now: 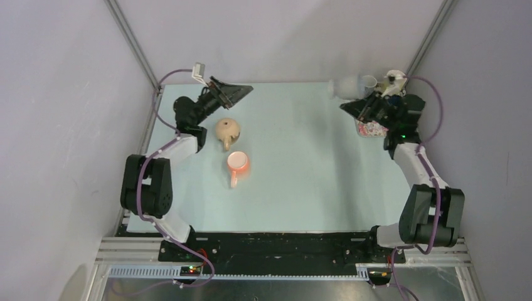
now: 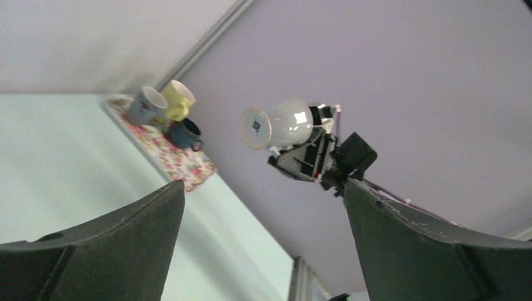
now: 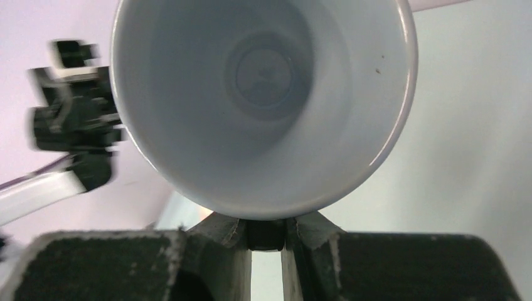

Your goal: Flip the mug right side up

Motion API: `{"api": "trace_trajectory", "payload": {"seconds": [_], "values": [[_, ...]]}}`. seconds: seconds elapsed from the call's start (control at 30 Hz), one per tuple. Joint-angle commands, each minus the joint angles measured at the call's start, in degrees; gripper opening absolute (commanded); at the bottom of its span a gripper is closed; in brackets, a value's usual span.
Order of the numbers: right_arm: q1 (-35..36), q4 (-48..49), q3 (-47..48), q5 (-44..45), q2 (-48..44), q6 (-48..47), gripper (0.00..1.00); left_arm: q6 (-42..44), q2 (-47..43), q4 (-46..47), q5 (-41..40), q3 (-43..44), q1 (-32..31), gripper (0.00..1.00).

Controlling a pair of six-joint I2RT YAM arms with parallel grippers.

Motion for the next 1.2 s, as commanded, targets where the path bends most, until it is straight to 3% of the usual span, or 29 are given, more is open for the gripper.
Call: {"api": "trace_trajectory", "payload": {"seconds": [0.0, 0.1, 0.23, 0.5, 0.73, 1.17], "values": [[-6.7, -17.2, 4.1, 5.3, -6.9, -25.5, 0.00, 9.3, -7.3, -6.3, 4.6, -0.2, 4.5, 1.00], [-10.3, -23.8, 4.2, 10.3, -8.2, -36.1, 0.00, 16.4, -11.4, -13.9, 5.7, -1.7, 8.1, 1.00], [-12.3, -30.8, 4.2, 21.3, -7.3, -44.9, 0.00, 36.0, -18.0, -33.5, 3.1, -2.4, 11.5, 1.00], [-14.6, -29.4, 4.9, 34.2, 0.5, -51.0, 0.00, 62.4, -28.7, -64.8, -5.2, -3.6, 14.7, 1.00], [-15.9, -28.4, 9.4, 41.7, 9.8, -52.7, 0.00, 71.8, -34.4, -70.8, -6.6, -7.7, 16.3, 1.00], [-16.3, -31.1, 18.0, 46.5, 21.5, -53.3, 0.00, 72.1, -34.3, -71.7, -7.1, -10.1, 17.1, 1.00]]}}
